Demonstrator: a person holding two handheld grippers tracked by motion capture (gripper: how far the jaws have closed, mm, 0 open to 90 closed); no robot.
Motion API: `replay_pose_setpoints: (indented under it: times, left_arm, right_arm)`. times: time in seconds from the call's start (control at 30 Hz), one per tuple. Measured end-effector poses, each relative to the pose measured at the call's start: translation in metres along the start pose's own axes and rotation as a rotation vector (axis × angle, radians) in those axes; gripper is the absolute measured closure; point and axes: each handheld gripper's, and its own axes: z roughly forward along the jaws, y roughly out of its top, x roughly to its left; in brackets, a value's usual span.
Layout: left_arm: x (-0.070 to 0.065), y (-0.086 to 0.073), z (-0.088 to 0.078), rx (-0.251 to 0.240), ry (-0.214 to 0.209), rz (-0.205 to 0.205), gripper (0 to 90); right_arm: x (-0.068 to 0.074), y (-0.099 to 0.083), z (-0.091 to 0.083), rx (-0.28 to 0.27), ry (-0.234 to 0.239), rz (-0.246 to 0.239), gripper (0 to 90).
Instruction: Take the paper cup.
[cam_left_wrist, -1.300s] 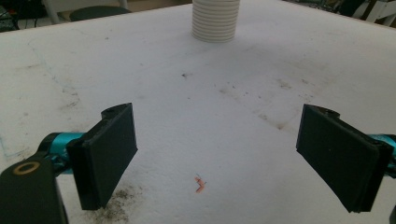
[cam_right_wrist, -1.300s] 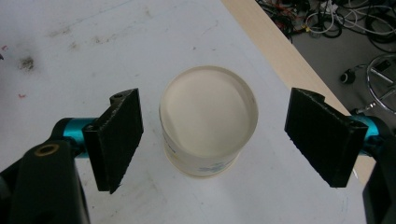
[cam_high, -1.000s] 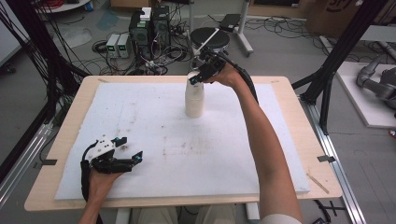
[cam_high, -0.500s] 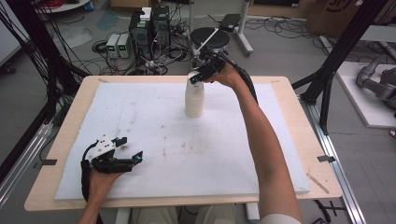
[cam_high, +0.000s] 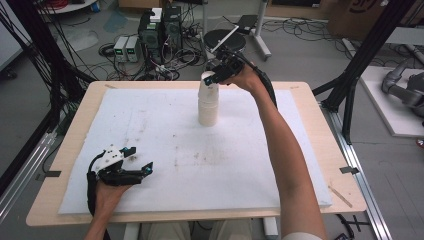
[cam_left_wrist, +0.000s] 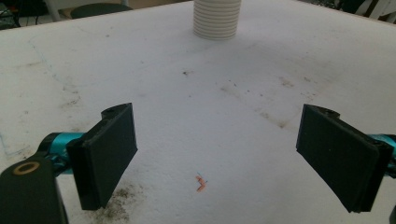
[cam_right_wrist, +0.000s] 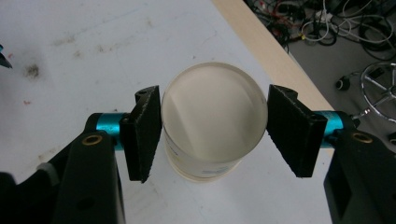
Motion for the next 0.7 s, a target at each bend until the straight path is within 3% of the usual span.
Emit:
replay_pose_setpoints:
  times: [0.43, 0.7]
  left_arm:
    - [-0.001, 0.0, 0.0, 0.001, 0.007, 0.006, 12.1]
    - [0.0, 0.0, 0.0, 0.001, 0.003, 0.003, 12.1]
  right_arm:
    - [0.008, 0.024, -0.055, -0.063, -0.043, -0.042, 38.6]
    - [0.011, 0.028, -0.07, -0.062, -0.046, -0.051, 38.6]
